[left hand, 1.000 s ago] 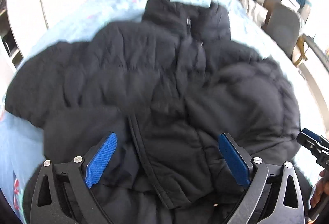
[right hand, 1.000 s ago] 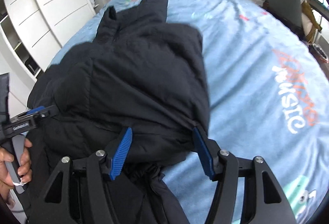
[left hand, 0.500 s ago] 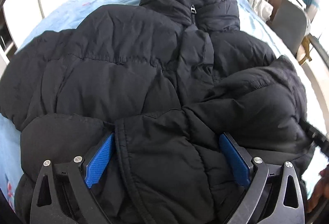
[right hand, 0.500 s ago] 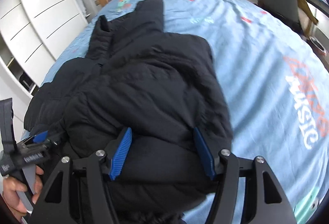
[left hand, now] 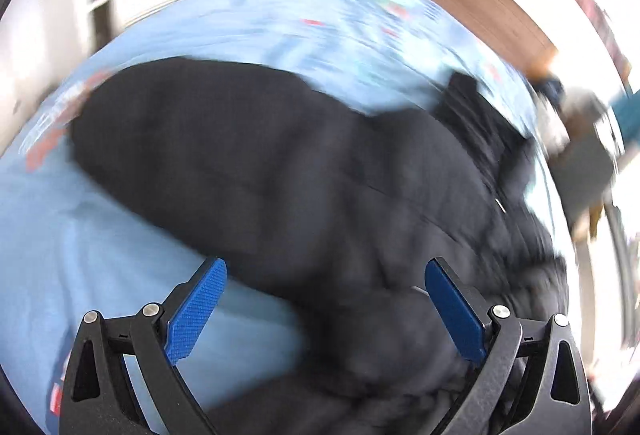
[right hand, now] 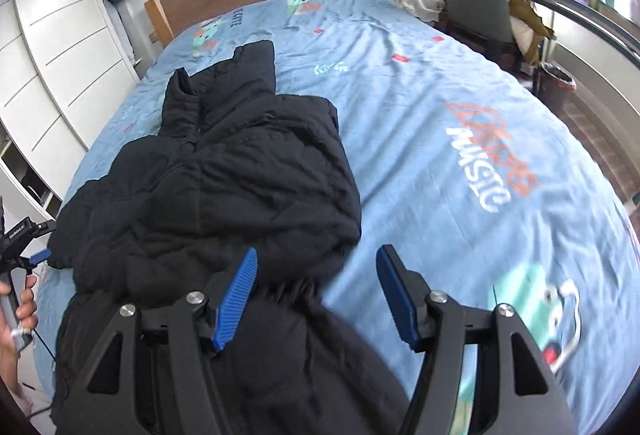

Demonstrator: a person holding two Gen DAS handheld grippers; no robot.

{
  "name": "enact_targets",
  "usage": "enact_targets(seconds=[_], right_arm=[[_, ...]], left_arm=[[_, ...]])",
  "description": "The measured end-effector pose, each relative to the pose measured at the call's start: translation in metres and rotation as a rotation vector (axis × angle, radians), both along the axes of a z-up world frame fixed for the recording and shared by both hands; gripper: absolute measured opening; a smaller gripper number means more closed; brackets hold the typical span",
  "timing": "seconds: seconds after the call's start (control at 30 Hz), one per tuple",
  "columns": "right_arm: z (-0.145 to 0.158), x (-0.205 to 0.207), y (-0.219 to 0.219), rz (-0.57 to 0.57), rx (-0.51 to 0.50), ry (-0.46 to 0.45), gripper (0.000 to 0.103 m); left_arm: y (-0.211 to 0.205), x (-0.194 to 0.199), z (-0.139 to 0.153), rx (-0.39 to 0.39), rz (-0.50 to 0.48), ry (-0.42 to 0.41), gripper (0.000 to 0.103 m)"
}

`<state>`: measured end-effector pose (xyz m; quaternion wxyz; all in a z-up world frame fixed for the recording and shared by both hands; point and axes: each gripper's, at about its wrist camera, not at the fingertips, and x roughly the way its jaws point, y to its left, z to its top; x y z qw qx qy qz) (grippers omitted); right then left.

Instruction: Fold large clothes

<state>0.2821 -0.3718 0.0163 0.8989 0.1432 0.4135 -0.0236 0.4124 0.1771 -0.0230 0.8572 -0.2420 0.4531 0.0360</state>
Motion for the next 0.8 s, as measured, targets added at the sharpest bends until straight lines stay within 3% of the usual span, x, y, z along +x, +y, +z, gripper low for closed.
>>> enact_targets(seconds=[0.17, 0.3, 0.37, 0.6, 0.8], right_arm=[[-0.007, -0.034, 0.007, -0.063, 0.043, 0.027, 0.061], [-0.014, -0.047, 0.008, -0.114, 0.059, 0.049, 0.061], [-0.017, -0.051, 0.006, -0.132, 0.074, 0.058, 0.061], [-0.02, -0.058, 0.004, -0.16, 0.044, 0.091, 0.061], [-0.019, -0.063, 0.0, -0.178, 0.037, 0.098, 0.061]], left_arm=[[0.129, -0.008, -0.041, -0.212, 0.203, 0.018, 0.098], [0.193, -0.015, -0.075, -0.339, 0.318, 0.021, 0.093], [0.21, -0.015, -0.09, -0.394, 0.348, 0.023, 0.085], [0.231, 0.001, -0.12, -0.541, 0.387, -0.013, 0.073], [0.237, 0.009, -0.127, -0.695, 0.404, -0.075, 0.045]])
